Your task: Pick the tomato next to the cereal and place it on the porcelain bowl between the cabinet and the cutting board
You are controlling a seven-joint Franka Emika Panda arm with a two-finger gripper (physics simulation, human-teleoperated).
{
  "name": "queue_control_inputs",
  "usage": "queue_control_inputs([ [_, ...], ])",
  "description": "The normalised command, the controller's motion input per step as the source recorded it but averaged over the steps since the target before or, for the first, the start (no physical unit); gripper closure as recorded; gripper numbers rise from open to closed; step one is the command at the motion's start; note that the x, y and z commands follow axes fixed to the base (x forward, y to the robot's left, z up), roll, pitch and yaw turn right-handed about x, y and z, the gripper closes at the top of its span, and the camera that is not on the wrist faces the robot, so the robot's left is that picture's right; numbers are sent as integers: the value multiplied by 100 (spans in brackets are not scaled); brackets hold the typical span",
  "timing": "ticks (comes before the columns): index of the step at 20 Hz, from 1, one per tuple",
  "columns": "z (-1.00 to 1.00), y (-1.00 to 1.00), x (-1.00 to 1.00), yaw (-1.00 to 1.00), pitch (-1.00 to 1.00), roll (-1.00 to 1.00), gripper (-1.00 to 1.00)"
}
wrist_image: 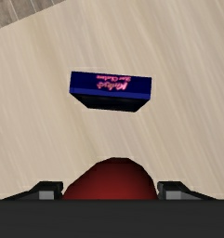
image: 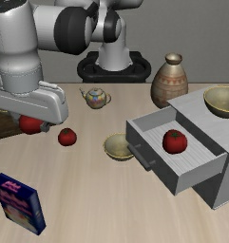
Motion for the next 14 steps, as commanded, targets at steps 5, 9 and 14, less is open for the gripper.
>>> queue_control_inputs([
  [5,20,0,0,0,27,0,100],
  [9,0,0,0,0,45,0,100],
  [14,0,0,0,0,45,0,100],
])
